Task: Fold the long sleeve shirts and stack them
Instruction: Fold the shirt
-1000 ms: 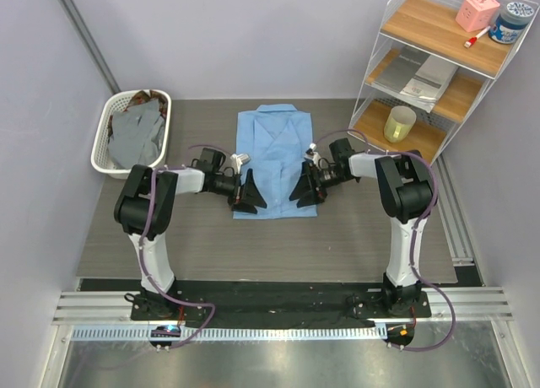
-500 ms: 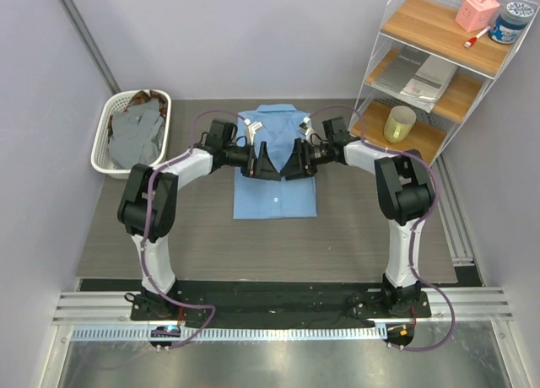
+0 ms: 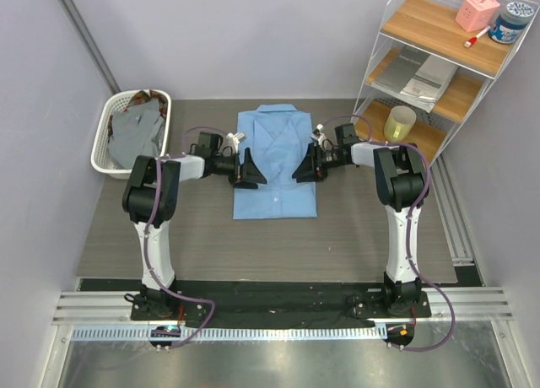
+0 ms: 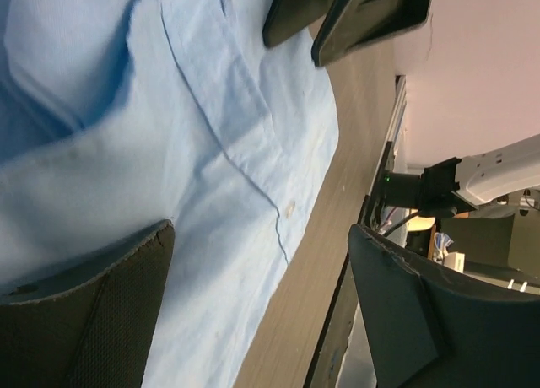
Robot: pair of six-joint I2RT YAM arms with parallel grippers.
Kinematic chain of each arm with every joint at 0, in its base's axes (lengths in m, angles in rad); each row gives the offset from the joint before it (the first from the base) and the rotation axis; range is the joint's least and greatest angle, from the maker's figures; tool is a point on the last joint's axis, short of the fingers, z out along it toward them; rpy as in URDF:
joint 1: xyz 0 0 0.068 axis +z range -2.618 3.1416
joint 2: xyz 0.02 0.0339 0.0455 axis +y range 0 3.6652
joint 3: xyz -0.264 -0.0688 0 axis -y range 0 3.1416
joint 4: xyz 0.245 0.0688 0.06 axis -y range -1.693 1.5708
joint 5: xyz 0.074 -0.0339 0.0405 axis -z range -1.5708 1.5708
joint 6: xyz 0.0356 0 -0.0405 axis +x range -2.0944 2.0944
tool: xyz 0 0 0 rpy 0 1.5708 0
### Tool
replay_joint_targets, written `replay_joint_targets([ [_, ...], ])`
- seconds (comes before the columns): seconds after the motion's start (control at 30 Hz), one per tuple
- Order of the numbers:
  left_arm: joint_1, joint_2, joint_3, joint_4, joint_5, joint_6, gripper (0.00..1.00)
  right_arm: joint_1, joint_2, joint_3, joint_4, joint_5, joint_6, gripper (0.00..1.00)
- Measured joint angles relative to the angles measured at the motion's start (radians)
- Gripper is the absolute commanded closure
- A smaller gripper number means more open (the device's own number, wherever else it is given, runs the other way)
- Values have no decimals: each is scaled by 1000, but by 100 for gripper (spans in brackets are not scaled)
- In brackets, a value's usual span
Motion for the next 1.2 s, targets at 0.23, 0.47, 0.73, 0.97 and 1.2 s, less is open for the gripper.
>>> replay_joint_targets([
  [0.23,7,-105,-17,-105,-41,65,15,0,-67,-6,14,48,60,45],
  [0.47,-4,-98,40,-101,-82,68,15,66,-66,-8,202,67,242,41],
  [0.73,-10,-38,40,-101,-114,71,14,113,24,-3,369,80,390,38],
  [0.97,-10,-29,40,-104,-118,94,14,109,75,32,498,82,509,36],
  [1.2,-11,-29,43,-121,-117,126,14,109,113,73,594,95,576,34],
])
